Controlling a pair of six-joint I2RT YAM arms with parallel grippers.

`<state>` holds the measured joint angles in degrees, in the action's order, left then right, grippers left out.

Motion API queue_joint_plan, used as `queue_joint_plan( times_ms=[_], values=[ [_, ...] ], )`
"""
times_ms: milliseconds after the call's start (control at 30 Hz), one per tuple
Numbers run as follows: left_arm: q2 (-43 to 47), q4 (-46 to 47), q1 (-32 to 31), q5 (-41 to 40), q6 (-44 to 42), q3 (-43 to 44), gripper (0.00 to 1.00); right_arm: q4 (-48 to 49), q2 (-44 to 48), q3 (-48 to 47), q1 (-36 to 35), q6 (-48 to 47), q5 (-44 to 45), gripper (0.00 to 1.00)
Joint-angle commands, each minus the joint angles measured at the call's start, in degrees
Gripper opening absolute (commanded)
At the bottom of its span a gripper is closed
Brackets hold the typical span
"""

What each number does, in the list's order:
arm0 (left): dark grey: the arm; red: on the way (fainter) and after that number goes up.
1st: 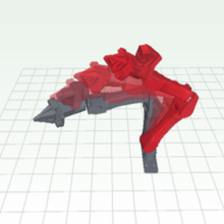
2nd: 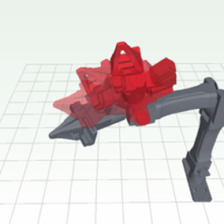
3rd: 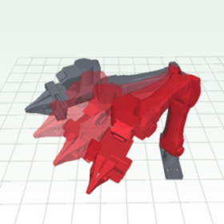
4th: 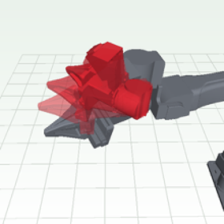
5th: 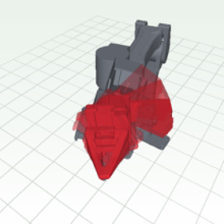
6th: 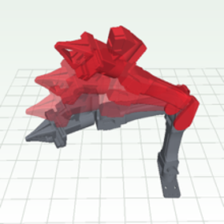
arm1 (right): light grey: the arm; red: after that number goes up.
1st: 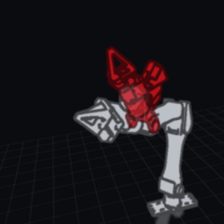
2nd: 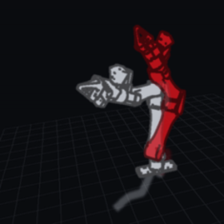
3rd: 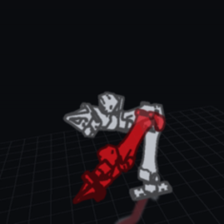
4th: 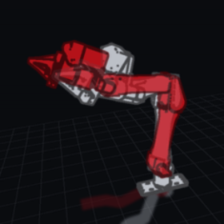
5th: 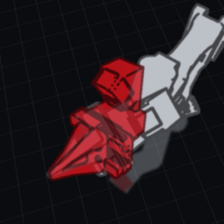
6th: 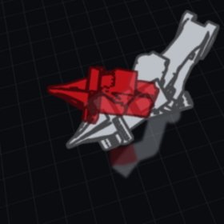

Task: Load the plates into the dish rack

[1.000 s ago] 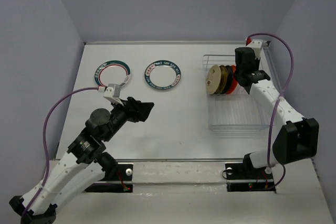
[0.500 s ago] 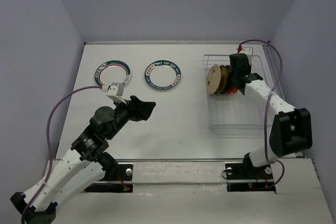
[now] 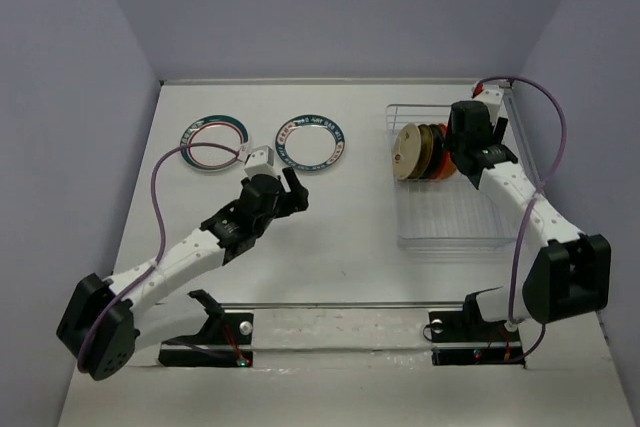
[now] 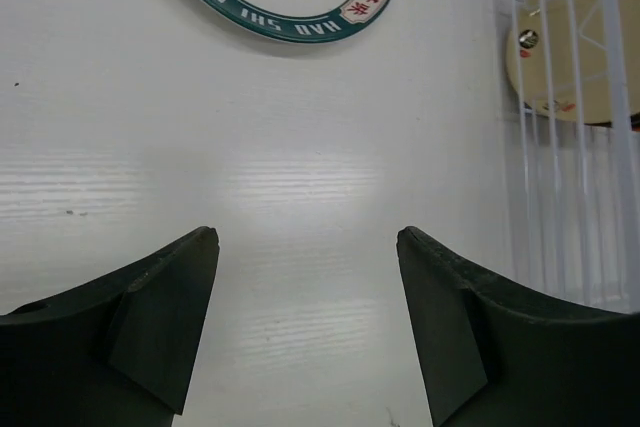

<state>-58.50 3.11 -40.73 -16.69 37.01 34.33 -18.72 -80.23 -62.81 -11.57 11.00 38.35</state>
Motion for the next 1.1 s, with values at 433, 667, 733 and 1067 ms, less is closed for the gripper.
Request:
queue_joint_plan(
  times_ms=[433, 667, 733, 1067],
  values=[
    [-37.1, 13.1, 15.3, -2.0, 4.5, 21.0, 0.74, 1.8, 30.7, 7.3, 0.5, 6.8, -25.8, 0.76],
    [-48.5, 17.5, 17.5, 4.2, 7.4, 26.0, 0.71, 0.4, 32.7, 7.3, 0.5, 7.7, -33.9, 0.76],
    [-51.1, 18.3, 17.7, 5.3, 8.2, 27.3, 0.65, 0.3, 32.9, 7.7, 0.5, 8.3, -36.0, 0.76],
    [-47.5, 26.2, 18.7, 3.8, 10.9, 21.2, 0.06, 0.5, 34.0, 6.2, 0.5, 11.9, -48.6, 0.76]
  ],
)
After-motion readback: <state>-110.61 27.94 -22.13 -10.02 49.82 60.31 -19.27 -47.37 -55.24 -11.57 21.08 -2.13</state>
